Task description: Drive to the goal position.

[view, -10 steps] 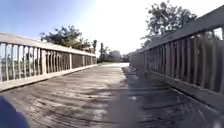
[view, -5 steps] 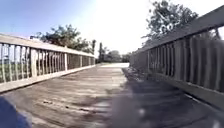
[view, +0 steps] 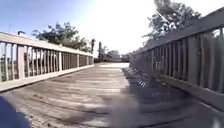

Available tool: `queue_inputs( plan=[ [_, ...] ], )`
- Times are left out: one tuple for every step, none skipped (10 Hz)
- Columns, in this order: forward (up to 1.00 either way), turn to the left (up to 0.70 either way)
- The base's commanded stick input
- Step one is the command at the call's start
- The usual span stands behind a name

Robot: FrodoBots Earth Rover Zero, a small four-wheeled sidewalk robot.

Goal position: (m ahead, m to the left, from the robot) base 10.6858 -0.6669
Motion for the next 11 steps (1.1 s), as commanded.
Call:
queue_inputs(
  plan=[
    [0.7, 0.0],
    [0.7, 0.0],
    [0.7, 0.0],
    [0.7, 0.0],
    [0.7, 0.0],
    [0.7, 0.0],
    [0.7, 0.0],
    [0.7, 0.0],
    [0.7, 0.0],
    [0.7, 0.0],
    [0.7, 0.0]
  ],
)
